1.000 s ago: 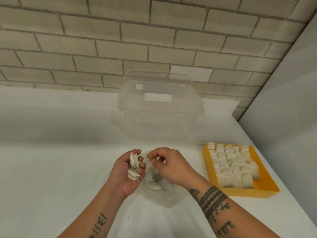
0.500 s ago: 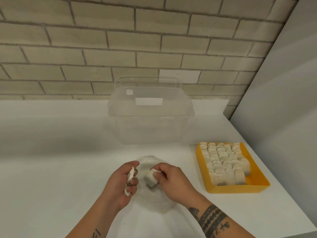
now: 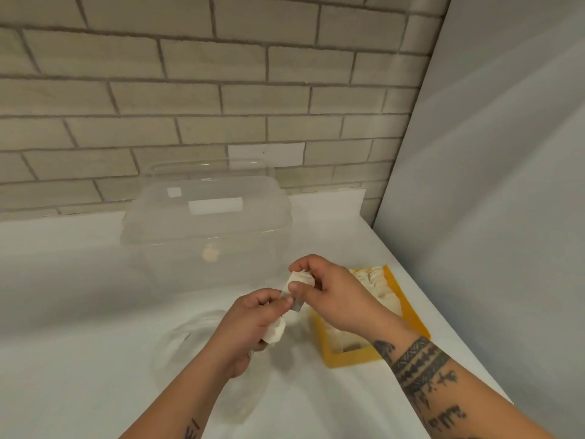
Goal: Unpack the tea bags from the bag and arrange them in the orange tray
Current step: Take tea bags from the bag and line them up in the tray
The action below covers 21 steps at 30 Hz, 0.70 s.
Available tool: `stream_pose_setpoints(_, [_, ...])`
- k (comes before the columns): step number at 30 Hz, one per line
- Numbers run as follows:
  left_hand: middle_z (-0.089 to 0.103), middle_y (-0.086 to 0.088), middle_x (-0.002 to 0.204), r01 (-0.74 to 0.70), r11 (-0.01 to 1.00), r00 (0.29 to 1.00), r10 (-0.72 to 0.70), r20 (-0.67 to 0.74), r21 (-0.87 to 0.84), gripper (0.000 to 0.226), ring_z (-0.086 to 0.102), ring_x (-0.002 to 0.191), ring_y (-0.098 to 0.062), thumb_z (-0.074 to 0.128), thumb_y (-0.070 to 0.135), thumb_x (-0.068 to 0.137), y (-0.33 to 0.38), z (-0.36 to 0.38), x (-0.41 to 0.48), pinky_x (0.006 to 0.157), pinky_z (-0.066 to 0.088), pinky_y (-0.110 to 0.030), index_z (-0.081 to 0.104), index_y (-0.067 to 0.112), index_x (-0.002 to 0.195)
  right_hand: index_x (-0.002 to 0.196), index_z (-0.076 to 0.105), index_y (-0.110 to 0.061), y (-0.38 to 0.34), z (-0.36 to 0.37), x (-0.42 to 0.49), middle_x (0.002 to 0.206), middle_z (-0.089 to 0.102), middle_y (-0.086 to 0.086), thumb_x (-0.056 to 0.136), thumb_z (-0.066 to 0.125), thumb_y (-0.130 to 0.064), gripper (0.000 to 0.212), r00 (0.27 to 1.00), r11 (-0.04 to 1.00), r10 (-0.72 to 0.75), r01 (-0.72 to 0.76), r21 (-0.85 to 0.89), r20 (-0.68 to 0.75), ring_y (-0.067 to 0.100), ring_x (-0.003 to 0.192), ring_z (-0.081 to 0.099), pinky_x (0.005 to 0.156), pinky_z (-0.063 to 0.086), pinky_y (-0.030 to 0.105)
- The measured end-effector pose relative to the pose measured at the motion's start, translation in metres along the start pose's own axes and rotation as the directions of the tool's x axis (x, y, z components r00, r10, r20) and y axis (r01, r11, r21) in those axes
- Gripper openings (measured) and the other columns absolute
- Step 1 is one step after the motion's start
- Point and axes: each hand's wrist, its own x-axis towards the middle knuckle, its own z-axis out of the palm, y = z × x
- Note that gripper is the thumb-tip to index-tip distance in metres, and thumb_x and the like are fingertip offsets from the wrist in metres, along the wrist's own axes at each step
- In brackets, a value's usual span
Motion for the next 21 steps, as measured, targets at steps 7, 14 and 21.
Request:
stream_pose_setpoints(7, [0.055, 0.012, 0.059, -0.048, 0.998, 0.998, 0.049, -0.036, 0.035, 0.014, 0.046, 0.047, -0.005, 0.073, 0.031, 0.091, 0.016, 0.061, 0.019, 0.046, 0.027, -0.021, 0.077, 0.018, 0.094, 0.104, 0.069, -0.029, 0.029, -0.058, 0.004, 0.094, 0.072, -0.011, 0.092, 0.07, -0.02, 0.015, 0.998, 1.0, -0.02, 0.02, -0.003, -0.058, 0.004, 0.075, 0.067, 0.071, 0.053, 0.021])
stream_pose_setpoints(14, [0.062, 0.005, 0.07, -0.085, 0.994, 0.993, 0.09, -0.082, 0.067, 0.012, 0.051, 0.058, -0.012, 0.077, 0.035, 0.087, 0.023, 0.106, 0.042, 0.051, 0.033, -0.024, 0.079, 0.023, 0.088, 0.111, 0.068, -0.035, 0.054, -0.108, 0.009, 0.099, 0.07, -0.018, 0.088, 0.075, -0.029, 0.025, 1.0, 0.998, -0.031, 0.031, -0.05, -0.002, 0.001, 0.081, 0.066, 0.075, 0.052, 0.016])
stream_pose_setpoints(21, [0.061, 0.01, 0.07, -0.105, 0.992, 0.985, 0.114, -0.131, 0.072, 0.009, 0.049, 0.054, -0.008, 0.077, 0.034, 0.088, 0.007, 0.148, 0.062, 0.044, 0.032, -0.02, 0.079, 0.025, 0.088, 0.094, 0.072, -0.033, 0.087, -0.143, 0.012, 0.075, 0.064, -0.017, 0.092, 0.069, -0.032, 0.004, 0.998, 0.984, -0.042, 0.049, -0.172, 0.047, -0.006, 0.064, 0.057, 0.055, 0.039, 0.009])
